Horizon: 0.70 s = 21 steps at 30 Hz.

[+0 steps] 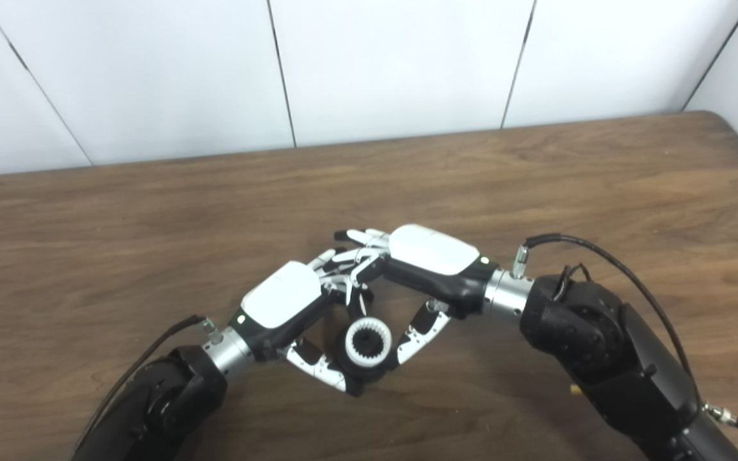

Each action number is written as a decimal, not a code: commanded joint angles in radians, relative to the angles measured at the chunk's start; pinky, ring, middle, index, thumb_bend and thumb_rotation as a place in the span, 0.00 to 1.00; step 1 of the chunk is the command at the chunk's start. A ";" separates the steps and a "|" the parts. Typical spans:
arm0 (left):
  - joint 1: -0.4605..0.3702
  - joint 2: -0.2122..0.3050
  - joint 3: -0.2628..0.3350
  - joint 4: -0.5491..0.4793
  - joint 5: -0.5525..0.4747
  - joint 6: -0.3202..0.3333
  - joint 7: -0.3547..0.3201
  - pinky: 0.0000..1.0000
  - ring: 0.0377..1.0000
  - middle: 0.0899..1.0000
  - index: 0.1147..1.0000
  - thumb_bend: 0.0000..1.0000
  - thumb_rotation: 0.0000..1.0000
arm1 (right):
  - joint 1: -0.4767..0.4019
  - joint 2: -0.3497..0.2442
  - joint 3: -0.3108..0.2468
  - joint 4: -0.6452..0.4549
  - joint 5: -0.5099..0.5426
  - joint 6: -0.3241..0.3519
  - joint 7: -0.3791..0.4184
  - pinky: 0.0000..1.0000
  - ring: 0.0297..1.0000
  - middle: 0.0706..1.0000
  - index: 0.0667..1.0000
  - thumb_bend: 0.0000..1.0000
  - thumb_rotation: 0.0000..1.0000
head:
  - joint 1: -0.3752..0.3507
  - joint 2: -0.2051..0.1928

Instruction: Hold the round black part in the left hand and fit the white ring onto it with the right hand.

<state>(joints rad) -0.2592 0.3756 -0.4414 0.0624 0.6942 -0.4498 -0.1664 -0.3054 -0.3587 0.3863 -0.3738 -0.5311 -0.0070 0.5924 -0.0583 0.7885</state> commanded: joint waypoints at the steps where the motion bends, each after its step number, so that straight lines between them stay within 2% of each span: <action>1: -0.023 -0.003 0.015 -0.038 -0.019 -0.015 0.012 1.00 0.93 0.72 0.42 0.52 0.05 | -0.018 -0.004 -0.008 -0.018 0.005 -0.015 -0.012 1.00 1.00 0.86 0.44 0.52 0.13 | -0.001 0.000; 21: -0.005 -0.017 0.026 -0.074 -0.003 -0.002 -0.014 1.00 0.92 0.72 0.41 0.52 0.05 | -0.046 0.018 -0.020 0.082 -0.002 -0.033 -0.056 1.00 1.00 0.86 0.44 0.52 0.13 | 0.009 0.008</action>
<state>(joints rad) -0.2441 0.3676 -0.4258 0.0319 0.7027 -0.4405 -0.1906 -0.3089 -0.3439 0.3839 -0.2874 -0.5358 -0.0150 0.5721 -0.0476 0.7961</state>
